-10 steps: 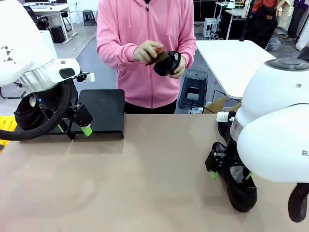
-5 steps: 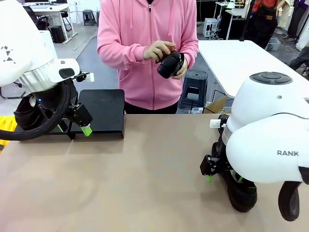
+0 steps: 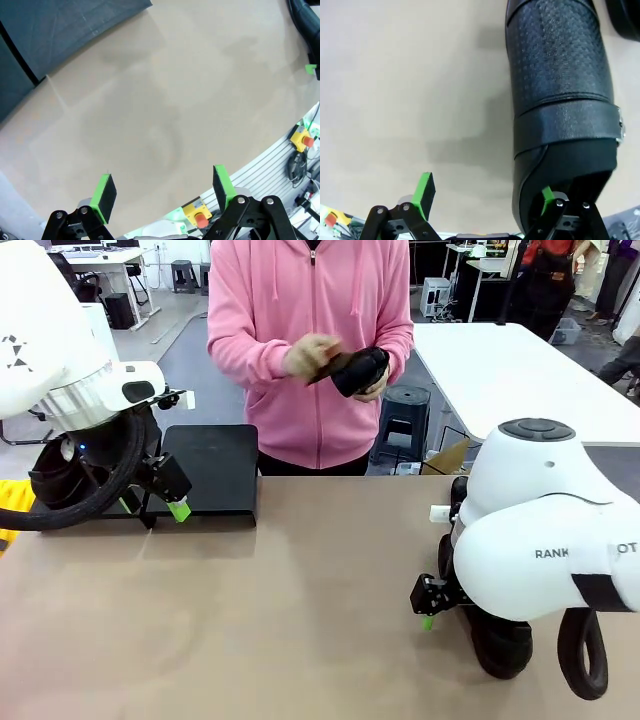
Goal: Organize the shoes by placing them on the stand.
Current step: Pick up one Shoe and place it in the middle of the table.
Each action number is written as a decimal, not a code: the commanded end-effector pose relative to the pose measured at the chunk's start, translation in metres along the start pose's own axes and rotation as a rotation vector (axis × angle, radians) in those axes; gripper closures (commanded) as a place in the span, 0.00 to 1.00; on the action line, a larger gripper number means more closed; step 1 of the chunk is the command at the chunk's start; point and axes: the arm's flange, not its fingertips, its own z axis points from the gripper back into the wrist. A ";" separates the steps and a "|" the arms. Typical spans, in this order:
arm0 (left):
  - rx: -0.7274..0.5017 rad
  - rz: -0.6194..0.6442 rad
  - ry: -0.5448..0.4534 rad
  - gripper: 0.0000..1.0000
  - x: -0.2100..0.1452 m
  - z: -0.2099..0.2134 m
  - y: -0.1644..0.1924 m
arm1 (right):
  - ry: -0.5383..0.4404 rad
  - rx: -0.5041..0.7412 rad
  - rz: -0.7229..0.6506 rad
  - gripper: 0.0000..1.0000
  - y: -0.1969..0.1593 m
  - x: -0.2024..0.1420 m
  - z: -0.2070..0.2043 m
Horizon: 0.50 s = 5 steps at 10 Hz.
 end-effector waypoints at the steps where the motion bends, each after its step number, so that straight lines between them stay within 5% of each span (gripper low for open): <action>1: 0.014 0.001 0.006 0.00 -0.004 0.001 0.001 | -0.025 0.003 0.006 0.00 -0.022 -0.016 -0.020; 5: 0.014 0.001 0.006 0.00 -0.004 0.001 0.001 | -0.032 -0.023 0.011 0.74 -0.026 -0.013 -0.024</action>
